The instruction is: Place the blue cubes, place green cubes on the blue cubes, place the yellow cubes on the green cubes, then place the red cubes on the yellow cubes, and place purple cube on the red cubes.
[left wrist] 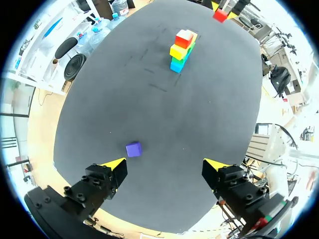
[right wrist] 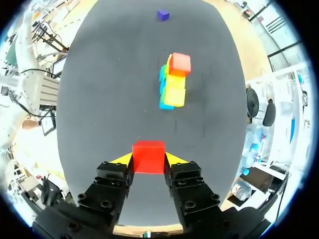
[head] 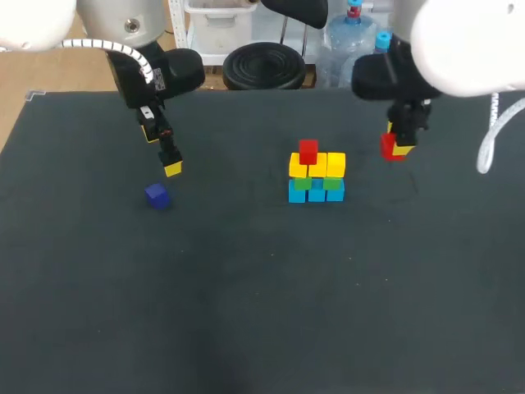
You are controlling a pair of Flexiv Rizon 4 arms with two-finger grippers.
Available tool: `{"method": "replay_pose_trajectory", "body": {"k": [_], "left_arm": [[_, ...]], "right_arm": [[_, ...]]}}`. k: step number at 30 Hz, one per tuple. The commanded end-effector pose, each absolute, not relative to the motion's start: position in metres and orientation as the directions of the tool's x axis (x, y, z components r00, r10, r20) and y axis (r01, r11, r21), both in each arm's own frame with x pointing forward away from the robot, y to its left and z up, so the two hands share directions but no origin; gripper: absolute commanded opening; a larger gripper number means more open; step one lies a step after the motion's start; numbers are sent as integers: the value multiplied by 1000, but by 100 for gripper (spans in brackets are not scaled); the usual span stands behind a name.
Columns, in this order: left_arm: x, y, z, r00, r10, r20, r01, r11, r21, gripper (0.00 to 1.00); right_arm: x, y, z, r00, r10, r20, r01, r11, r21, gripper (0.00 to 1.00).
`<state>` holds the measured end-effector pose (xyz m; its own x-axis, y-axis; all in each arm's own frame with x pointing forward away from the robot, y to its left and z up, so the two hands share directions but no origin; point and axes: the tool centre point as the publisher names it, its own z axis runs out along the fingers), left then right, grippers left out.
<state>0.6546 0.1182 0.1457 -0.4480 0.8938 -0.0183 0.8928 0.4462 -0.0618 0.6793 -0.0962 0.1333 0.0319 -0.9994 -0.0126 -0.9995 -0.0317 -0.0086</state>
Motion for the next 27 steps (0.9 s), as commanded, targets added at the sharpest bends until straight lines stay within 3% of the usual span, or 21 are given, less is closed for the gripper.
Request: {"method": "replay_pose_trajectory", "body": {"k": [1, 27], "left_arm": [[656, 118, 146, -448, 894, -14, 893, 447, -64, 100], [656, 118, 146, -448, 894, -14, 893, 447, -64, 100]], "right_arm": [[688, -90, 130, 26, -999, -37, -1000, -26, -11, 0], [719, -49, 124, 40, -997, -67, -999, -40, 8, 0]]}}
